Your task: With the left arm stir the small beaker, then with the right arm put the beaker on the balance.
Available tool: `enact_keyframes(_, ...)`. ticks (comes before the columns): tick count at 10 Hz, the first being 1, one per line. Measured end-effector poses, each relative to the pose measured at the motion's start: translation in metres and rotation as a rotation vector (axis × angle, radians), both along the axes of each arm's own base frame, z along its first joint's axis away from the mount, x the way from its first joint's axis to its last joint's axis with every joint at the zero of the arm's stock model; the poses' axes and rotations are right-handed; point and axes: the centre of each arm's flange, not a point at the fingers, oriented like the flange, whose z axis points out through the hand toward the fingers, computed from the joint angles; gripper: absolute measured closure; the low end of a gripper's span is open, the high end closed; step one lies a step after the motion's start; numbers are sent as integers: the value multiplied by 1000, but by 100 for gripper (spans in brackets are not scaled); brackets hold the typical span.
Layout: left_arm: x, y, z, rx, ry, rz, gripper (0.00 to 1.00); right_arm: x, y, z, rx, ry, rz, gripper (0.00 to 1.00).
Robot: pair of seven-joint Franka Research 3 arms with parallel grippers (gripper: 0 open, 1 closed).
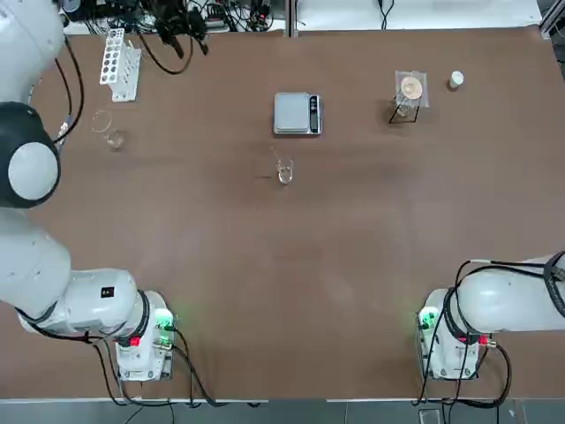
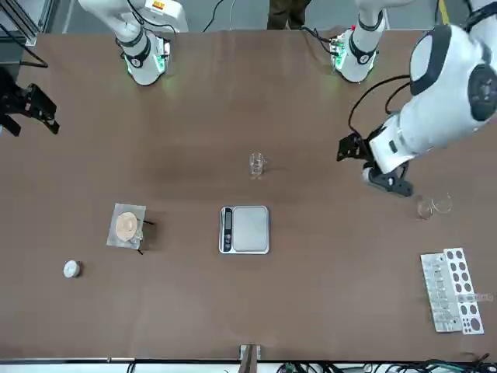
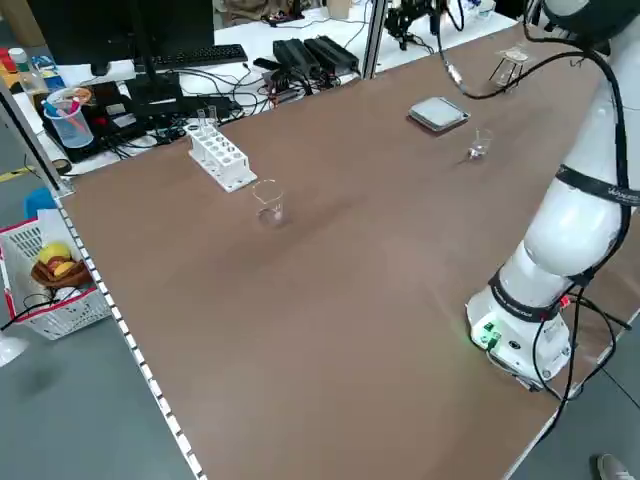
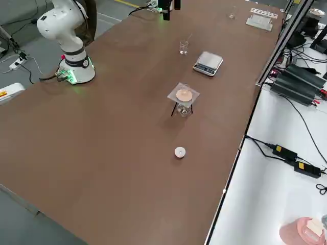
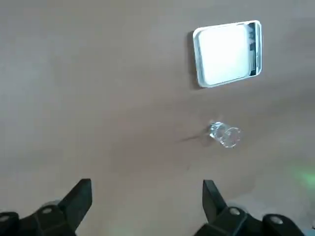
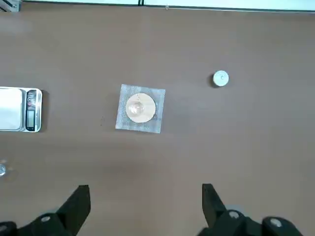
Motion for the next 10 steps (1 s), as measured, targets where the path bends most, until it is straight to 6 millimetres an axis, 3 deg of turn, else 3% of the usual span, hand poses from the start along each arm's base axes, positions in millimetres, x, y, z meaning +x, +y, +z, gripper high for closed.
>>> enact_keyframes(7, -25, -72, -100, -149, -8, 60, 1, 0, 0, 0, 0, 1, 1, 0)
enact_keyframes(10, -51, -115, -140, -147, -26, 107, 1, 0, 0, 0, 0, 1, 2, 0)
